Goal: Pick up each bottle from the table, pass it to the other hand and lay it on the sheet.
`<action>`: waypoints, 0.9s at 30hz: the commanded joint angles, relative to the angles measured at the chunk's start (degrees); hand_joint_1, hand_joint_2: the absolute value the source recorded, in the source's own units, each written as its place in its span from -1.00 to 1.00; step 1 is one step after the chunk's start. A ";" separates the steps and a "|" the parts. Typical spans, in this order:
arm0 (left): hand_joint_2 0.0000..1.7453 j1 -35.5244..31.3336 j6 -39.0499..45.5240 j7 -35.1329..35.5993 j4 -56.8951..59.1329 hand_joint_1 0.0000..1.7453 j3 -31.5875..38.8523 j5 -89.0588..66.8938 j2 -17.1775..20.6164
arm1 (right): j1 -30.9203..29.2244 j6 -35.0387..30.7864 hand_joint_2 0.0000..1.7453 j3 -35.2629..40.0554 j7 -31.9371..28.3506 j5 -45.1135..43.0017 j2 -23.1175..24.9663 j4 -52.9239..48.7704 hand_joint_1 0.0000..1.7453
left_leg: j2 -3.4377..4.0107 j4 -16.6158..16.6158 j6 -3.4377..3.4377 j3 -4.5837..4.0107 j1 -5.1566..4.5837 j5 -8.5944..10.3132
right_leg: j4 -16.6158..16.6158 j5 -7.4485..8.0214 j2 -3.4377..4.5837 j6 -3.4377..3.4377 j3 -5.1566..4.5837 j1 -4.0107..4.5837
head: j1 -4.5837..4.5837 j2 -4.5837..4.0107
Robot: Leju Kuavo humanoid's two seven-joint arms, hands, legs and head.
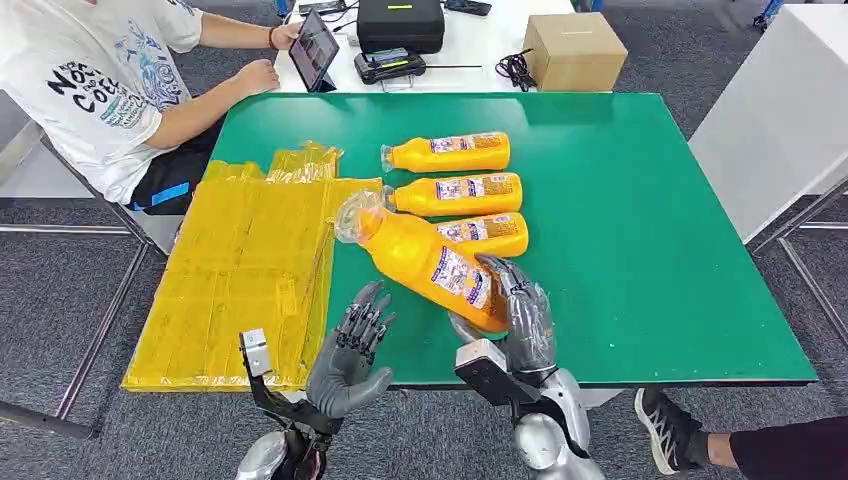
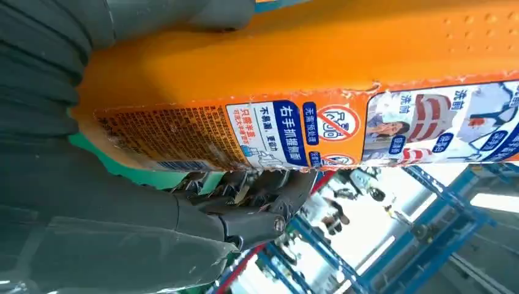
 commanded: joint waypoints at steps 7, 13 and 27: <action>1.00 -4.98 2.95 -2.16 0.74 -1.00 -4.21 -1.33 1.72 | -2.83 4.43 1.00 7.90 -3.26 -3.86 5.70 15.67 1.00 | 0.18 -0.04 -0.11 0.28 0.09 -0.11 | -0.07 -0.06 0.13 -0.13 0.25 0.11 | 0.00 0.00; 1.00 -5.24 3.17 -2.18 1.34 -1.00 -3.96 -1.31 1.68 | -3.32 5.19 1.00 9.20 -3.14 -3.87 6.09 16.44 1.00 | 0.12 -0.03 -0.08 0.18 0.09 -0.06 | -0.06 -0.04 0.07 -0.10 0.16 0.10 | -0.02 0.00; 1.00 -5.94 7.26 -2.90 5.02 -1.00 -1.09 -3.27 0.45 | -5.12 8.48 1.00 14.08 -2.17 -4.59 6.27 18.98 1.00 | 0.20 -0.05 -0.09 0.27 0.07 -0.09 | -0.07 -0.05 0.15 -0.11 0.22 0.07 | 0.00 0.00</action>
